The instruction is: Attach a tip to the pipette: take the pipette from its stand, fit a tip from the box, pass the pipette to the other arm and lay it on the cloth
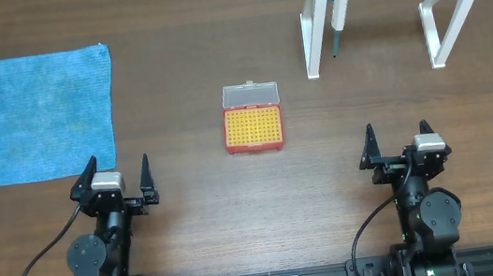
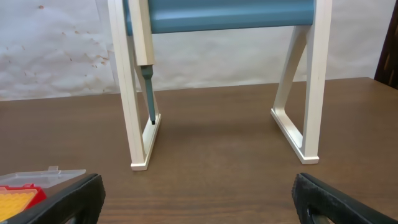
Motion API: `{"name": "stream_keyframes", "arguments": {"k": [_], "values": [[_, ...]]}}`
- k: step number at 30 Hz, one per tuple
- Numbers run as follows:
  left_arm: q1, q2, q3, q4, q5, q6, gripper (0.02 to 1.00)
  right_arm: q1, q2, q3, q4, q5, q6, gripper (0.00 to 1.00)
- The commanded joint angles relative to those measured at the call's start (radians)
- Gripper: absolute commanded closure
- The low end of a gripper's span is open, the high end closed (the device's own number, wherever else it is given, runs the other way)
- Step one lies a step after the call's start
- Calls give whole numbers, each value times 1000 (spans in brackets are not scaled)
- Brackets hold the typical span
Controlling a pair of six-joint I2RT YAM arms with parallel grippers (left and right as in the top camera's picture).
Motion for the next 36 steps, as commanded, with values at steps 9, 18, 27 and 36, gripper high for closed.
{"name": "stream_keyframes", "arguments": {"k": [9, 18, 27, 36], "values": [[-4, -5, -2, -7, -7, -9, 117, 7, -7, -4, -5, -12, -11, 29], [-4, -5, -2, -7, -7, -9, 115, 7, -7, -4, -5, -13, -11, 29], [-4, -6, -2, -7, -7, -9, 117, 7, 348, 90, 251, -13, 92, 25], [-4, -6, -2, -7, -7, -9, 115, 105, 1271, 377, 890, -28, 91, 12]]}}
